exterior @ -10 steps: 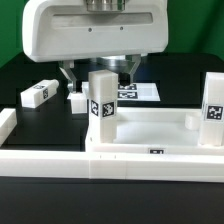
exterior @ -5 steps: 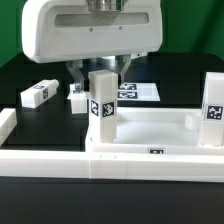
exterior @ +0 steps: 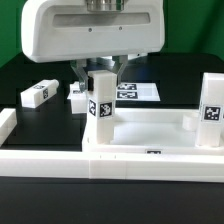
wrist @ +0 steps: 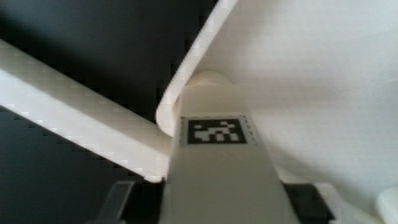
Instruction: Assemble desk
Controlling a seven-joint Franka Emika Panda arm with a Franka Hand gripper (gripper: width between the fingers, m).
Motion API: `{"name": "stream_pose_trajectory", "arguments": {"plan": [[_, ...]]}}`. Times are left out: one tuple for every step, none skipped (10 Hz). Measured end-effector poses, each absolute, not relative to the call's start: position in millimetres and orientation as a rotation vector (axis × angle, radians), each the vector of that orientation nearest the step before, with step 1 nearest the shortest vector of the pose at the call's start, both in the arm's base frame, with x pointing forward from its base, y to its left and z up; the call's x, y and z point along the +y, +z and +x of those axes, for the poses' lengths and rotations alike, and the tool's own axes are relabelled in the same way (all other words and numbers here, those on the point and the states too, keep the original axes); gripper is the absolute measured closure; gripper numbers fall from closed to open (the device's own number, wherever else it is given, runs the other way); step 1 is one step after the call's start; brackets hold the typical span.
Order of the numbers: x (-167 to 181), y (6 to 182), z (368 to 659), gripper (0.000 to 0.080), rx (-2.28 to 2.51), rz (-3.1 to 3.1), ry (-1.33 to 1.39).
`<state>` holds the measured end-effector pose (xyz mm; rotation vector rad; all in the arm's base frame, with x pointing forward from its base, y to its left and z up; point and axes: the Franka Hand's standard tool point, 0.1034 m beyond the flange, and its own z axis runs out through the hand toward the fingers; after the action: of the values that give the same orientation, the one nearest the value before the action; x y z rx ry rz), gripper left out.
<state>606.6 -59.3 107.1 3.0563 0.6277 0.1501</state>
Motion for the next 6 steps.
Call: {"name": "stream_pose_trajectory", "arguments": {"plan": [[-59.2,107.1,606.6,0.0509,0.543,3.075,0.151],[-59.0,107.0,606.6,0.0509,0.445,3.095,0.152],[-58.8,106.9,606.5,0.0509,0.319,3.116,0.153],[-59.0,106.7,606.3,0.0509,0.155,3.138,0.156],[-59.8,106.3,606.1,0.0509,-0.001,3.152,0.157],[-61.1,106.3,606.1,0.0509,-0.126,3.159,0.159]]}}
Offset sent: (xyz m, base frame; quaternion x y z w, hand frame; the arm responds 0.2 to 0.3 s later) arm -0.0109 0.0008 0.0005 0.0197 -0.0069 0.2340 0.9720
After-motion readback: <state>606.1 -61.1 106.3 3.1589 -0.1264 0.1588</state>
